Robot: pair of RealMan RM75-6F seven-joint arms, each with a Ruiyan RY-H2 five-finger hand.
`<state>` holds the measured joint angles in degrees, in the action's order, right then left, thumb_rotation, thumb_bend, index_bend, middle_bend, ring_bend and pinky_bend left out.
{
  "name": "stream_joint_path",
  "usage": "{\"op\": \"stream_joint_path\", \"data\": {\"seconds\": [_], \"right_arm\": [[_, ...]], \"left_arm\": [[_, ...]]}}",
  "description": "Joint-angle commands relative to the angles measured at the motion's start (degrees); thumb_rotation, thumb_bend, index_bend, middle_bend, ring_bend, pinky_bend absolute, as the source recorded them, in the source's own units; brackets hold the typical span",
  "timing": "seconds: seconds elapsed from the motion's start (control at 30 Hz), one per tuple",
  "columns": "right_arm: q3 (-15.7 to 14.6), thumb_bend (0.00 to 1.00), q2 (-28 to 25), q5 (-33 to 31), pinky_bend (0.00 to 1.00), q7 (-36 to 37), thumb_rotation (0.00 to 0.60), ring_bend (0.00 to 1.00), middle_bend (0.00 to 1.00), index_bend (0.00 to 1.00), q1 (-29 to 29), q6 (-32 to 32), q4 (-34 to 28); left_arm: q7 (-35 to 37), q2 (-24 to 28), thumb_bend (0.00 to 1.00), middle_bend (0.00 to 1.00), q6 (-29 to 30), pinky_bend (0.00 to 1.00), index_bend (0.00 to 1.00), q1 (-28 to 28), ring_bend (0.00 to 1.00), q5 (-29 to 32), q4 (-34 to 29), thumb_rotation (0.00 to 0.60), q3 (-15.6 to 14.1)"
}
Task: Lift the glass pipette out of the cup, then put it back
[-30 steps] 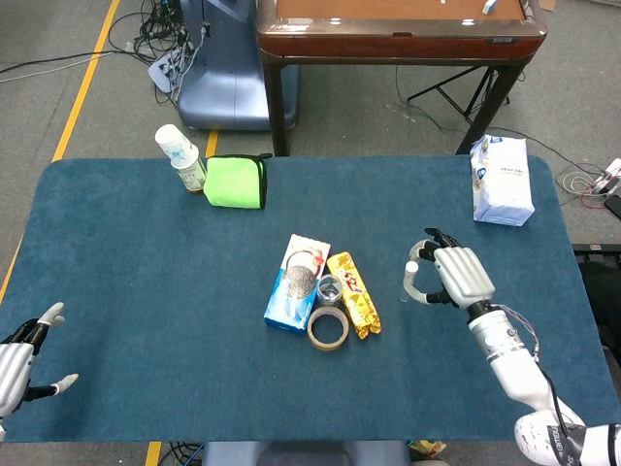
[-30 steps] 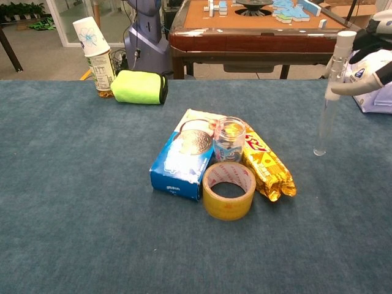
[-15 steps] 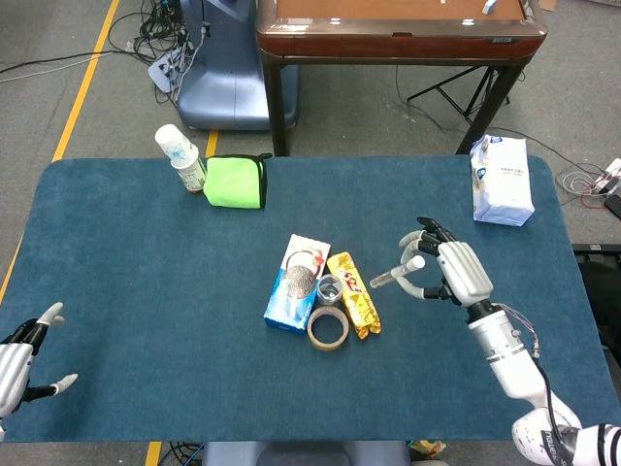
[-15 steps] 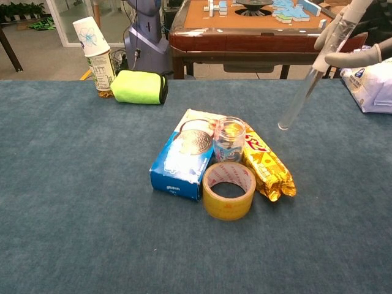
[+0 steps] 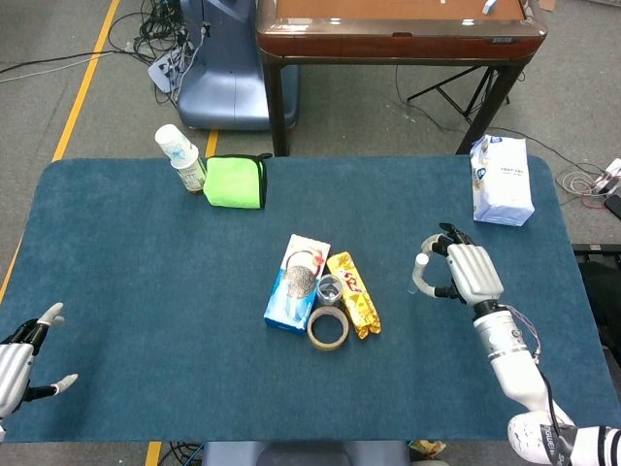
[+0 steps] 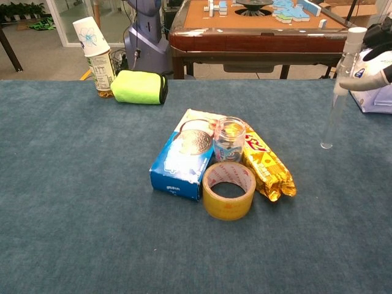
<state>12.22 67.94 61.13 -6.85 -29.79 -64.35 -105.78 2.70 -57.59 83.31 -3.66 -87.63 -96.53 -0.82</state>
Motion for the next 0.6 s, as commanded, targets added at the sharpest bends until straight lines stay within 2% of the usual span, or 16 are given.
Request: {"op": "stream_joint_path", "data": {"seconds": [0.03, 0.13, 0.3, 0.6], "right_arm": [[0.6, 0.56, 1.4, 6.7, 0.16, 10.2, 0.6, 0.1, 0.35, 0.61, 0.7, 0.5, 1.4], [0.7, 0.56, 2.3, 11.0, 0.16, 15.8, 0.6, 0.1, 0.35, 0.61, 1.0, -0.2, 2.6], [1.2, 0.56, 4.1, 15.8, 0.16, 20.3, 0.6, 0.1, 0.35, 0.61, 0.9, -2.4, 4.0], [4.3, 0.56, 8.9, 17.8, 0.16, 22.9, 0.6, 0.1, 0.35, 0.61, -1.1, -5.3, 6.0]], "left_arm": [[0.0, 0.0, 0.09, 0.25, 0.0, 0.38, 0.05, 0.0, 0.19, 0.0, 0.0, 0.6, 0.0], [0.1, 0.0, 0.09, 0.25, 0.0, 0.38, 0.05, 0.0, 0.19, 0.0, 0.0, 0.6, 0.0], [0.2, 0.1, 0.09, 0.25, 0.0, 0.38, 0.05, 0.0, 0.19, -0.1, 0.0, 0.6, 0.0], [0.8, 0.3, 0.09, 0.25, 0.2, 0.38, 0.05, 0.1, 0.19, 0.0, 0.0, 0.6, 0.0]]}}
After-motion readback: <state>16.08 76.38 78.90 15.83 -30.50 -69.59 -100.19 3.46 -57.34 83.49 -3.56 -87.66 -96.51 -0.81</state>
